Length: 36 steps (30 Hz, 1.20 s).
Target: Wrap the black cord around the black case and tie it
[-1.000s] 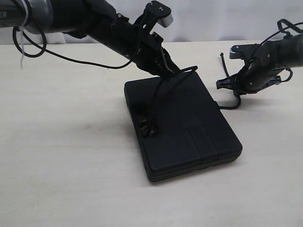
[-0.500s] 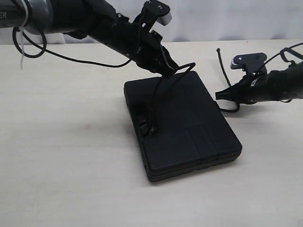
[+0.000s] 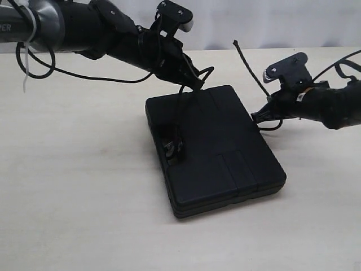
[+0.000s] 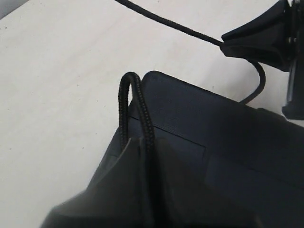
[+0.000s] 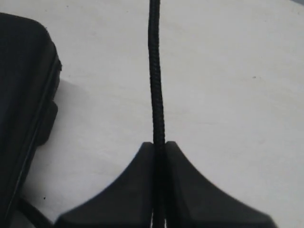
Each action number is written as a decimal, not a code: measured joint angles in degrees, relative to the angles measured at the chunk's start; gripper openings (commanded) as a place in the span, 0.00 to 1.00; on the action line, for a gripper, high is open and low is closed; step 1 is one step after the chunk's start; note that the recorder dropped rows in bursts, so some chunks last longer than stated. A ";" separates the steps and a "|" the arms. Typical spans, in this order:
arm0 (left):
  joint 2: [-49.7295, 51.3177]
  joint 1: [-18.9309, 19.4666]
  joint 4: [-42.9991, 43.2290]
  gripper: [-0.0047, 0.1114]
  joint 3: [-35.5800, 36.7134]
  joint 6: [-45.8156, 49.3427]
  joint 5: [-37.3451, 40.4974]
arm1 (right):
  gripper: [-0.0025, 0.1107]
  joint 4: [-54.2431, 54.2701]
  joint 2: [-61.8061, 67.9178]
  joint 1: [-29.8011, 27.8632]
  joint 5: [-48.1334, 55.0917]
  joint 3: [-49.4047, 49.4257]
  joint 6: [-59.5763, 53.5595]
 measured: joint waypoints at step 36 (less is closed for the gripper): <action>0.00 0.78 2.44 0.04 2.82 -0.10 -12.15 | 0.06 -7.15 -9.58 7.98 3.47 8.15 -14.27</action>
